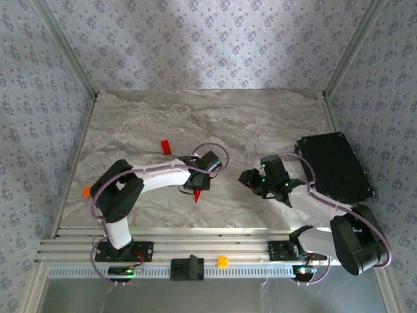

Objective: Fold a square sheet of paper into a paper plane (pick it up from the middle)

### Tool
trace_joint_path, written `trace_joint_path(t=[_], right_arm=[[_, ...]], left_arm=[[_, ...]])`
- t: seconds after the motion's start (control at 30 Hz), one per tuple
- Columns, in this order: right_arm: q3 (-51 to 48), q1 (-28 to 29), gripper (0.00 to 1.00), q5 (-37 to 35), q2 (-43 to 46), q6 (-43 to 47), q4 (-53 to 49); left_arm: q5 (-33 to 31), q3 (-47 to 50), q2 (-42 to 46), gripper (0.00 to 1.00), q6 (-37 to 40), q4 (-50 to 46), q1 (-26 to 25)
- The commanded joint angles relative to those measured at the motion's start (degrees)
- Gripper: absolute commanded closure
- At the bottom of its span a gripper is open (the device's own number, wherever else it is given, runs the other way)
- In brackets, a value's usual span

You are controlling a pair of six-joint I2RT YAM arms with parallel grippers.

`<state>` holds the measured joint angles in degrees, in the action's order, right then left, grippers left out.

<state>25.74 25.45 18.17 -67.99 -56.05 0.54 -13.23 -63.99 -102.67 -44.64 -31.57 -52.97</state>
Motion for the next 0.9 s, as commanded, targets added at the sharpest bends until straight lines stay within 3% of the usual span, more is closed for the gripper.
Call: trace_joint_path(t=[0.0,0.47,0.87], right_arm=[[-0.4,-0.4,0.59,-0.2,-0.3,0.9,-0.6],[-0.6,-0.2,0.59,0.3,-1.1,0.4,0.3],[0.2,-0.1,0.58,0.5,-2.2,0.4,0.8]], left_arm=[[-0.4,-1.9,-1.3,0.85,-0.6,-1.9,-0.6],[-1.9,-0.7,-3.4,0.78,-1.7,-3.4,-0.9],[-1.5,2.2,-3.9,0.62,-4.2,-1.8,-1.8]])
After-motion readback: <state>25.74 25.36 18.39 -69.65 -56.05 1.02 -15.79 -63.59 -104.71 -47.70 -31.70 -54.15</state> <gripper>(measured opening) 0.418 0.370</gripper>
